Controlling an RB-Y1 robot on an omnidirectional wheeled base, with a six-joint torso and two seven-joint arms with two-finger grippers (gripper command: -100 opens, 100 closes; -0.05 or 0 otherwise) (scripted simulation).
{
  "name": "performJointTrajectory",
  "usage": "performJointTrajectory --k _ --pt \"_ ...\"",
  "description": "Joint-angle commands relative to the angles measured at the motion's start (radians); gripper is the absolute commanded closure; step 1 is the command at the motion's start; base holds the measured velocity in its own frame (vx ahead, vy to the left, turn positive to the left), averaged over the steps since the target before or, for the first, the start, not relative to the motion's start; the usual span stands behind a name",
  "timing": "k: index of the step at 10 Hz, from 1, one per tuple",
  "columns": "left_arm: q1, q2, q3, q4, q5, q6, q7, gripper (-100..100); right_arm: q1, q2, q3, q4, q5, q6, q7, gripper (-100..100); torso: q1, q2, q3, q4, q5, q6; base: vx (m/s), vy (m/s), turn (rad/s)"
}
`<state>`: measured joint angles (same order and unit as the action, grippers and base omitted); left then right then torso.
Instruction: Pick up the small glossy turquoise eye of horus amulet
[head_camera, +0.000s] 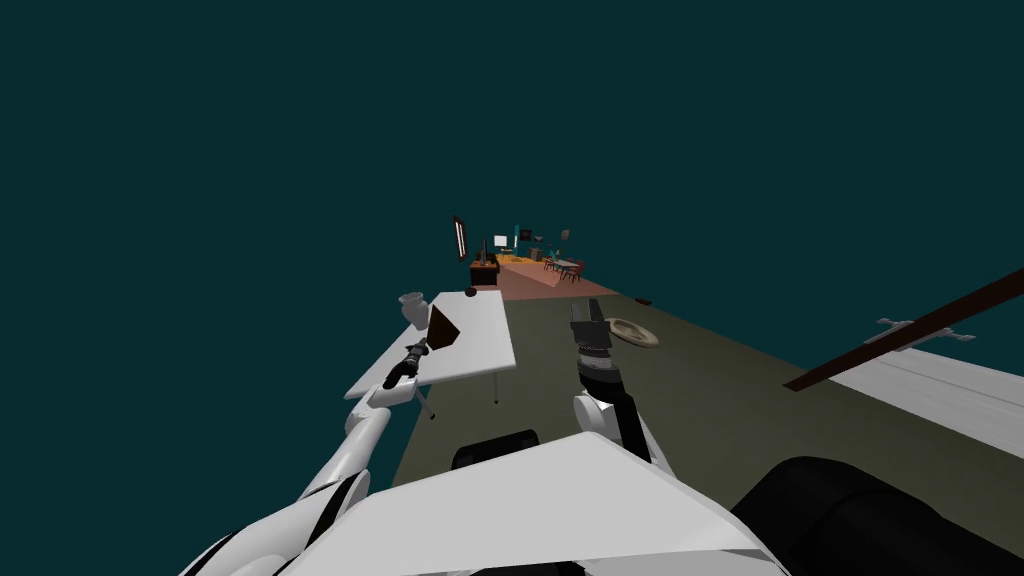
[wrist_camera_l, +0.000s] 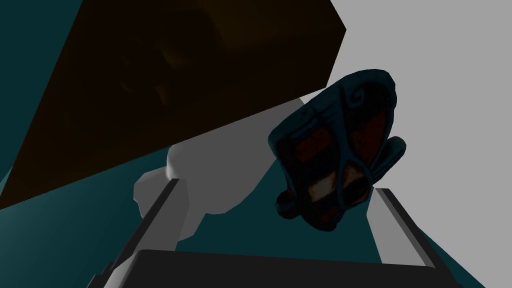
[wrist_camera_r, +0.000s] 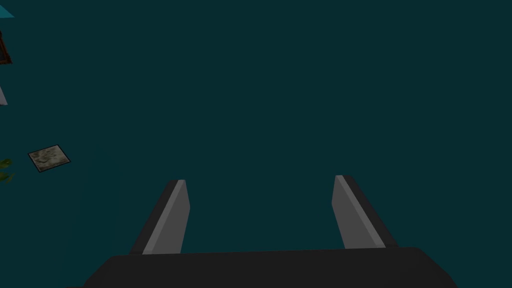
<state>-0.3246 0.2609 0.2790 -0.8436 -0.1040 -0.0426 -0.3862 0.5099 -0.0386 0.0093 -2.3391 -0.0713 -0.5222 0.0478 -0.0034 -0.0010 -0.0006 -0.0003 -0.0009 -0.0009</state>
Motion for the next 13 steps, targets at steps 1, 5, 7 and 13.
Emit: performJointTrajectory --k 1,5,7,13 --pt "-0.034 0.014 0.016 0.019 0.000 0.050 -0.001 -100 0.000 0.000 0.000 0.000 0.000 0.000 0.000 0 0.000 0.000 0.000 0.000 0.000 0.000 -0.001 -0.061 -0.015" --pt "-0.064 0.026 0.031 0.034 0.000 0.132 -0.001 -100 0.000 0.000 0.000 0.000 0.000 0.000 0.000 0 -0.002 0.000 0.000 0.000 0.000 0.000 -0.006 -0.063 -0.006" --pt "-0.094 0.038 0.045 0.049 -0.001 0.196 -0.001 -100 0.000 0.000 0.000 0.000 0.000 0.000 0.000 0 0.000 0.000 0.000 0.000 0.000 0.000 -0.003 -0.050 -0.015" --pt "-0.184 0.073 0.087 0.094 -0.009 0.375 0.004 -100 0.000 0.000 0.000 0.000 0.000 0.000 0.000 0 0.000 -0.001 0.000 0.000 0.000 0.000 0.001 -0.055 -0.017"
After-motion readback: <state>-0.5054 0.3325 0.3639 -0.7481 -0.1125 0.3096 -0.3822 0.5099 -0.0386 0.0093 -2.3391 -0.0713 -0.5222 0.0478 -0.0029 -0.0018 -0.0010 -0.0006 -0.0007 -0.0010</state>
